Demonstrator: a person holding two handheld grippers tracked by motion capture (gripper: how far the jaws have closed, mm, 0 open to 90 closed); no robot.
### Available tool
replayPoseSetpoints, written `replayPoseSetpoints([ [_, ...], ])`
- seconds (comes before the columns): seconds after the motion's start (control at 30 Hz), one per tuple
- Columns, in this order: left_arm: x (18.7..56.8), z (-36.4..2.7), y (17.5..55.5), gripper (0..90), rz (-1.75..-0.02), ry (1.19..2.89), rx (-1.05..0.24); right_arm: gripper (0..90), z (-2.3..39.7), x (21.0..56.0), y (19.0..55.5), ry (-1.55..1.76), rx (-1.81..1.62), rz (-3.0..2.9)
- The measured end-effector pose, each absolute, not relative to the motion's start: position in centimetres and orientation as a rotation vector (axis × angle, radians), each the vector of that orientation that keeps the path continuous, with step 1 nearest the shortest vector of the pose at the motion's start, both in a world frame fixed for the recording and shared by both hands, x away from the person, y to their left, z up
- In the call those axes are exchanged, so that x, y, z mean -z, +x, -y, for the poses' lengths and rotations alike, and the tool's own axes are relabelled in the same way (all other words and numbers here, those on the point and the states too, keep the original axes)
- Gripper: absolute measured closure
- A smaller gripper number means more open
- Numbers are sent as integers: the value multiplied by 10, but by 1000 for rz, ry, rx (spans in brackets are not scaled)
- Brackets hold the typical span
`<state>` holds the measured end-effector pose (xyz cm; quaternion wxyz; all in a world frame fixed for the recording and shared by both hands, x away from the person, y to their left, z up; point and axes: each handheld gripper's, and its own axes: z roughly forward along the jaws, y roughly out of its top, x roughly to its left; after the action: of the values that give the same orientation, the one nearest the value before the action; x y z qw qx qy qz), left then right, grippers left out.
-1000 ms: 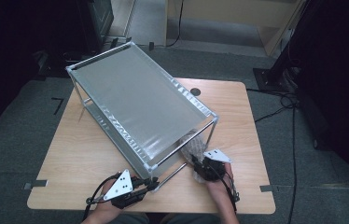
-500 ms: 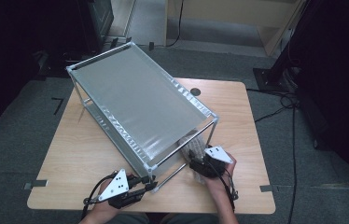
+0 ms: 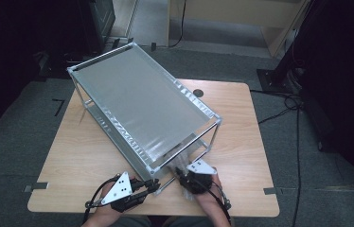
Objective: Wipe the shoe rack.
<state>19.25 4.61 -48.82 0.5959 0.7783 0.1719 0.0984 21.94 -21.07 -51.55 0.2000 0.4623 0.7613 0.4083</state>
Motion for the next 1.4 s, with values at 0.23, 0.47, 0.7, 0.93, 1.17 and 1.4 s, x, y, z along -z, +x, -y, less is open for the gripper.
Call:
replayPoseSetpoints([
  [0.23,486,-45,192,802,-401,1820,-242,578,179,515,200,1089,-1192,-2305],
  [0.47,486,-45,192,812,-396,1821,-237,585,200,515,214,1136,-1205,-2284],
  [0.7,487,-44,190,813,-371,1822,-222,588,246,515,245,1408,-1081,-2041],
  [0.93,487,-40,186,813,-343,1827,-208,611,283,511,253,1572,-1019,-1820],
  [1.17,487,-40,187,813,-344,1824,-200,635,291,484,241,1506,-1094,-1695],
  [1.4,488,-40,187,813,-343,1823,-199,646,291,441,222,1405,-1224,-1583],
])
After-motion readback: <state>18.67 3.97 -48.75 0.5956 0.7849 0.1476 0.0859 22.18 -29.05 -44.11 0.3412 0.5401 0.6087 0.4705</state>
